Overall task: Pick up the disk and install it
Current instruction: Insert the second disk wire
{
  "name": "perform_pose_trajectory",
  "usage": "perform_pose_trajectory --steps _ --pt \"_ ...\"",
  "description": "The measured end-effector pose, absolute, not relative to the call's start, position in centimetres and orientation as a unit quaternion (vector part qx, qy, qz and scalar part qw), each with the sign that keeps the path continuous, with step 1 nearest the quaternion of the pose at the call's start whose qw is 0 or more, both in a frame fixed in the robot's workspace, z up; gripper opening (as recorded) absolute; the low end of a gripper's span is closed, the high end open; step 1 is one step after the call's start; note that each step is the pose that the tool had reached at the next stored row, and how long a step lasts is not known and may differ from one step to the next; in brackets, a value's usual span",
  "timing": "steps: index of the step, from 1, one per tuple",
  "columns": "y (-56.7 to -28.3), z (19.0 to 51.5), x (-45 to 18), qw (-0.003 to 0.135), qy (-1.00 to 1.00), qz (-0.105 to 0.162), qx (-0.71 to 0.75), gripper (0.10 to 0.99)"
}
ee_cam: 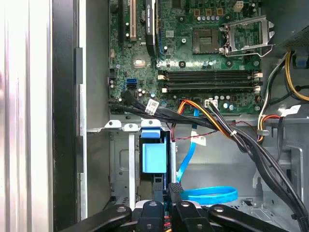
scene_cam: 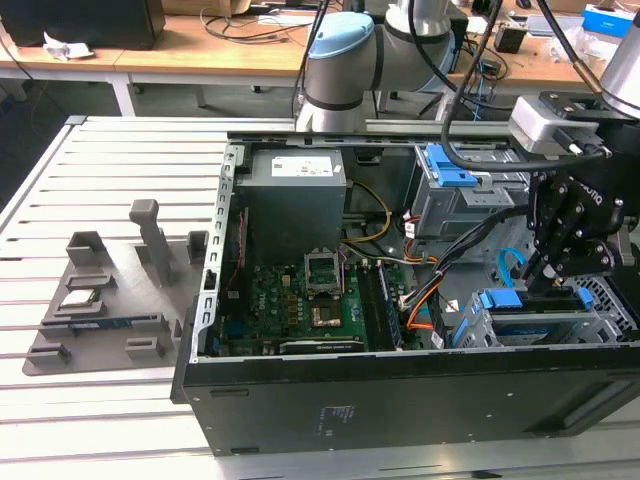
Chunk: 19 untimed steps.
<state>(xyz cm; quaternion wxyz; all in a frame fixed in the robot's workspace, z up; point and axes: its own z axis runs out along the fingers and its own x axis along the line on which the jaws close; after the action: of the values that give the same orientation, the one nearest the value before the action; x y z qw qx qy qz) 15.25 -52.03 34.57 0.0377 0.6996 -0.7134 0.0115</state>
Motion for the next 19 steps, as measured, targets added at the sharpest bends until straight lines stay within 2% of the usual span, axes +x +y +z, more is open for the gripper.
perform_pose_trajectory --steps 10,11,13,16,18,19 --pt "-52.3 33.7 15.7 0.038 -0.711 0.012 0.702 0.173" --pt "-52.3 33.7 15.7 0.038 -0.711 0.011 0.702 0.302" --pt "-52.3 33.8 15.7 0.038 -0.711 0.012 0.702 0.302" --pt "-52.1 35.9 15.7 0.039 -0.711 0.013 0.702 0.302" --pt "-52.0 37.2 15.7 0.039 -0.711 0.013 0.702 0.153" --pt "-51.9 38.1 15.7 0.039 -0.711 0.014 0.702 0.106"
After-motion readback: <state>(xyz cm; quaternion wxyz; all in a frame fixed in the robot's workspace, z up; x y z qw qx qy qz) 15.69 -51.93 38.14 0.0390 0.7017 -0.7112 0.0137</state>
